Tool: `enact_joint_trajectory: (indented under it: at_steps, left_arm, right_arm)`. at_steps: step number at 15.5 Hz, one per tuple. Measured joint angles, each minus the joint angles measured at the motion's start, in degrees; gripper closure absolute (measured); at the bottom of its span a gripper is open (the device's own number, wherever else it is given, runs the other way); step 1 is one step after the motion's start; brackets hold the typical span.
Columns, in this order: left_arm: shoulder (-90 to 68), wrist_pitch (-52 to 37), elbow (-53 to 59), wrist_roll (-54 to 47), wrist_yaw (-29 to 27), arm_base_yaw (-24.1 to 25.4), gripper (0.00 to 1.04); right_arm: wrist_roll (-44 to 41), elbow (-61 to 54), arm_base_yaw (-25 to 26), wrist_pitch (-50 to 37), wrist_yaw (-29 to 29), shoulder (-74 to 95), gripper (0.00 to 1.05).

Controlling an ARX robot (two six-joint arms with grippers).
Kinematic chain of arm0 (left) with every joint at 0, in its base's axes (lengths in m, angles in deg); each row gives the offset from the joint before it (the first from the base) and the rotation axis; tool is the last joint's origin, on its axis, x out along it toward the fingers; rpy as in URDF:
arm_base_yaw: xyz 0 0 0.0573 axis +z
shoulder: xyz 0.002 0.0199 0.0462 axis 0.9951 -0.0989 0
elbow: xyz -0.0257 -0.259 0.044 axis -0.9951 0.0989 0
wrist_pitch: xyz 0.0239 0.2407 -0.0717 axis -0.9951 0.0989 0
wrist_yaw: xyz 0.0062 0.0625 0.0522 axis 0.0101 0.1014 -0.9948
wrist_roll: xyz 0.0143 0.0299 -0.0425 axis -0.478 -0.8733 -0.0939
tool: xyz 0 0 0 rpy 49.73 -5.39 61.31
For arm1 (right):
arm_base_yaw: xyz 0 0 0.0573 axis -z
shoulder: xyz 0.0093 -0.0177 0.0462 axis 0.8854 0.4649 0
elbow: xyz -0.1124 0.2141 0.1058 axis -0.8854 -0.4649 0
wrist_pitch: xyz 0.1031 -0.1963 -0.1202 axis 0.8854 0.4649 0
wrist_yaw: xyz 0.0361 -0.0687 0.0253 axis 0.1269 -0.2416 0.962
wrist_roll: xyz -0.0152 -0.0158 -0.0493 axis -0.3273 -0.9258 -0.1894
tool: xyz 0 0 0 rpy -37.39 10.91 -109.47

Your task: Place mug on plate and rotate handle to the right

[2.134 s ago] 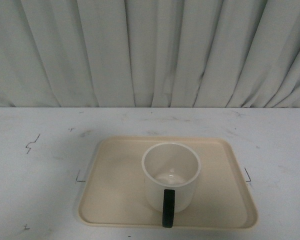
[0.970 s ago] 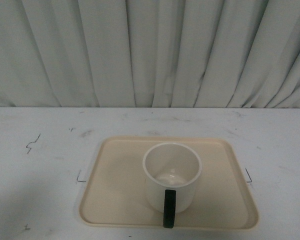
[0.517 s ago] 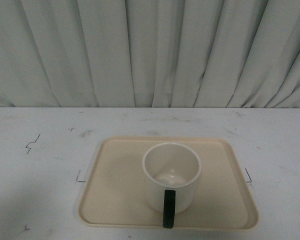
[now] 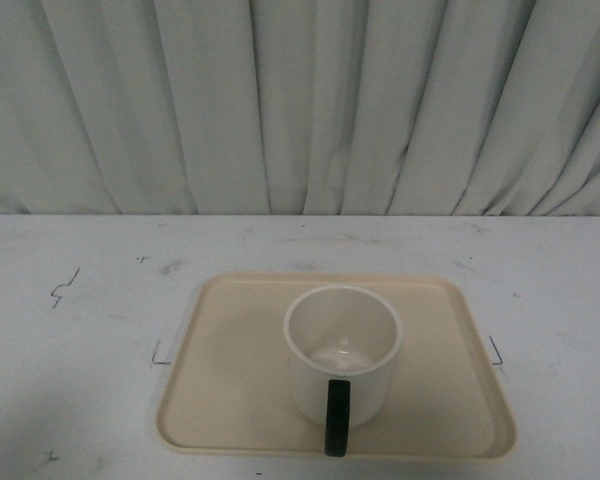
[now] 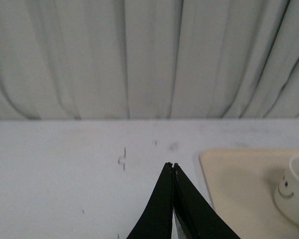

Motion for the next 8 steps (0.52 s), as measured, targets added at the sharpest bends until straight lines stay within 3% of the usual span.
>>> enact_joint_trajectory:
  at_steps: [2, 4, 5, 6, 7, 8]
  left_arm:
    - [1.31, -0.28, 0.00, 0.00, 0.00, 0.00, 0.97]
    - [1.31, -0.52, 0.00, 0.00, -0.04, 0.00, 0.74]
    - [1.31, -0.50, 0.00, 0.02, -0.17, 0.00, 0.63]
    - [1.31, -0.61, -0.02, 0.00, 0.15, 0.07, 0.50]
    - [1.31, -0.46, 0.00, 0.00, 0.07, 0.02, 0.38]
    - [1.31, -0.50, 0.00, 0.00, -0.11, 0.02, 0.25]
  right_arm:
    - [0.00, 0.00, 0.00, -0.02, 0.00, 0.00, 0.06]
    - [-0.13, 0.09, 0.20, 0.79, 0.92, 0.22, 0.06]
    - [-4.90, 4.15, 5.97, 10.93, 13.94, 6.93, 0.06]
    - [-11.61, 7.98, 8.44, 11.43, 28.79, 20.39, 0.06]
    - [-15.82, 8.85, 3.63, 5.88, 39.36, 28.94, 0.06]
    - [-17.81, 11.45, -0.15, 1.55, 39.58, 37.44, 0.06]
